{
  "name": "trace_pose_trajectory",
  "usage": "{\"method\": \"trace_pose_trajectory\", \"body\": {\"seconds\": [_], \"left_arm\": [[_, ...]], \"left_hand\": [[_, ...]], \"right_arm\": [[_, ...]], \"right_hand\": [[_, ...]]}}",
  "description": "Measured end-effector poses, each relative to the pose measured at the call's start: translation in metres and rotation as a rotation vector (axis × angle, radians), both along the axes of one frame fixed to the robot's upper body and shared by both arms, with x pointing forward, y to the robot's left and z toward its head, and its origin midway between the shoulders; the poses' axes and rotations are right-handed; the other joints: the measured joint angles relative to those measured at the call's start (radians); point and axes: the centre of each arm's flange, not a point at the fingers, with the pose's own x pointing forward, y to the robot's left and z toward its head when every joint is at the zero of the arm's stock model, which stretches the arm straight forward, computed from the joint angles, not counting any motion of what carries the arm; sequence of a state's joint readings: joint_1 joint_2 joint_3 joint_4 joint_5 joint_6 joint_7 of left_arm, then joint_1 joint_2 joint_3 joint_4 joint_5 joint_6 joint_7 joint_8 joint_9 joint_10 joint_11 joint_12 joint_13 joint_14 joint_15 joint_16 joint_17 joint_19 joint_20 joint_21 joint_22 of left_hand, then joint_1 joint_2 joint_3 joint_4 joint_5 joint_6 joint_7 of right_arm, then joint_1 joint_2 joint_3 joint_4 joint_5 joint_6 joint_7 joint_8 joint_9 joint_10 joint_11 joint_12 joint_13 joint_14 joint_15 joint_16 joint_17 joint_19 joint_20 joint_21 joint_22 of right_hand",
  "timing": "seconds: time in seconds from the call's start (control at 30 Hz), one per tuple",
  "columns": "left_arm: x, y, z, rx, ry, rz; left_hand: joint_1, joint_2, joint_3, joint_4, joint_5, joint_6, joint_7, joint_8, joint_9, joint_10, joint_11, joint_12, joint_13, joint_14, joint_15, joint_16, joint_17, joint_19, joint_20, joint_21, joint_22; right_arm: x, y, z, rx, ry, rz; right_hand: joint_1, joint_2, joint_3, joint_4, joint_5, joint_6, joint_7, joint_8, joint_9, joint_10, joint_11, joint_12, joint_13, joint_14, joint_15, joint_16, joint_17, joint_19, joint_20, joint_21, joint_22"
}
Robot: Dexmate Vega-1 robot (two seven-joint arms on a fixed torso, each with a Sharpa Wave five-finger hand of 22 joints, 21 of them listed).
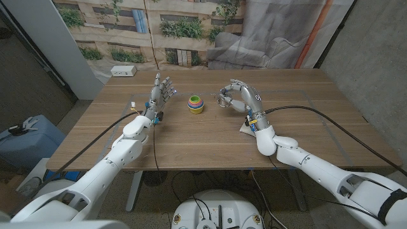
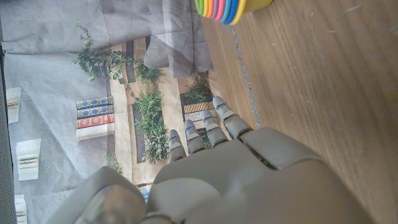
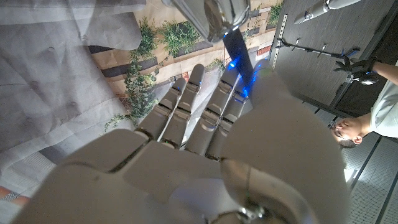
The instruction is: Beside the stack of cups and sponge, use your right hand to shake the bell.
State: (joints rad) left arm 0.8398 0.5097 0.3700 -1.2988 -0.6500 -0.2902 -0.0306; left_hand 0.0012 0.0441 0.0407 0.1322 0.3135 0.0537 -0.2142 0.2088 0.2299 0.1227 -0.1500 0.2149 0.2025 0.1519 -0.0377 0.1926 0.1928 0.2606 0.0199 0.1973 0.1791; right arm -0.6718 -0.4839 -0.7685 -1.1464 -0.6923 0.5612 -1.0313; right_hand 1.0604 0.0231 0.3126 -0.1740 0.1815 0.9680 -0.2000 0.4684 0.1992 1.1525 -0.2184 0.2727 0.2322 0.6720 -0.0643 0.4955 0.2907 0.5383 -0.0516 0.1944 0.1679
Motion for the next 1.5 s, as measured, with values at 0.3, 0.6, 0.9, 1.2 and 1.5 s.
{"method": "trace_pose_trajectory", "body": {"seconds": [0.3,0.6,0.9,1.2,1.5], "left_arm": [[0.0,0.0,0.0,0.0,0.0,0.0],[0.0,0.0,0.0,0.0,-0.001,0.0],[0.0,0.0,0.0,0.0,-0.001,0.0],[0.0,0.0,0.0,0.0,-0.001,0.0],[0.0,0.0,0.0,0.0,-0.001,0.0]], "left_hand": [[0.0,0.0,0.0,0.0,0.0,0.0,0.0,0.0,0.0,0.0,0.0,0.0,0.0,0.0,0.0,0.0,0.0,0.0,0.0,0.0,0.0],[0.0,0.0,0.0,0.0,0.0,0.0,0.0,0.0,0.0,0.0,0.0,0.0,0.0,0.0,0.0,0.0,0.0,0.0,0.0,0.0,0.0],[0.0,0.0,0.0,0.0,0.0,0.0,0.0,0.0,0.0,0.0,0.0,0.0,0.0,0.0,0.0,0.0,0.0,0.0,0.0,0.0,0.0],[0.0,0.0,0.0,0.0,0.0,0.0,0.0,0.0,0.0,0.0,0.0,0.0,0.0,0.0,0.0,0.0,0.0,0.0,0.0,0.0,0.0],[0.0,0.0,0.0,0.0,0.0,0.0,0.0,0.0,0.0,0.0,0.0,0.0,0.0,0.0,0.0,0.0,0.0,0.0,0.0,0.0,0.0]], "right_arm": [[0.003,0.0,0.001,-0.004,0.031,0.003],[0.002,0.0,0.004,0.017,0.128,0.034],[0.002,-0.006,0.009,0.06,0.264,0.074],[0.002,-0.01,0.012,0.086,0.378,0.126],[0.002,-0.014,0.017,0.123,0.519,0.183]], "right_hand": [[0.001,0.001,-0.016,0.015,0.0,0.0,0.0,0.0,0.0,0.004,-0.004,-0.007,0.0,0.008,0.0,0.0,0.0,0.0,0.0,0.0,0.0],[-0.013,0.015,-0.029,0.029,0.0,-0.004,0.004,0.0,-0.001,0.004,-0.003,-0.011,0.001,0.008,0.0,-0.005,-0.008,0.0,0.0,0.0,0.0],[-0.033,0.034,-0.031,0.041,-0.001,-0.013,0.013,-0.004,-0.001,-0.001,0.001,-0.018,0.004,0.008,0.0,-0.012,-0.008,0.0,0.0,0.0,0.0],[-0.053,0.035,-0.039,0.049,-0.001,-0.015,0.015,-0.004,-0.001,-0.006,0.006,-0.018,0.007,0.008,0.0,-0.018,-0.012,0.0,0.0,0.0,0.0],[-0.079,0.033,-0.045,0.054,-0.001,-0.02,0.02,-0.004,-0.001,-0.006,0.006,-0.018,0.012,0.007,0.0,-0.02,-0.012,0.0,0.0,0.0,0.0]]}}
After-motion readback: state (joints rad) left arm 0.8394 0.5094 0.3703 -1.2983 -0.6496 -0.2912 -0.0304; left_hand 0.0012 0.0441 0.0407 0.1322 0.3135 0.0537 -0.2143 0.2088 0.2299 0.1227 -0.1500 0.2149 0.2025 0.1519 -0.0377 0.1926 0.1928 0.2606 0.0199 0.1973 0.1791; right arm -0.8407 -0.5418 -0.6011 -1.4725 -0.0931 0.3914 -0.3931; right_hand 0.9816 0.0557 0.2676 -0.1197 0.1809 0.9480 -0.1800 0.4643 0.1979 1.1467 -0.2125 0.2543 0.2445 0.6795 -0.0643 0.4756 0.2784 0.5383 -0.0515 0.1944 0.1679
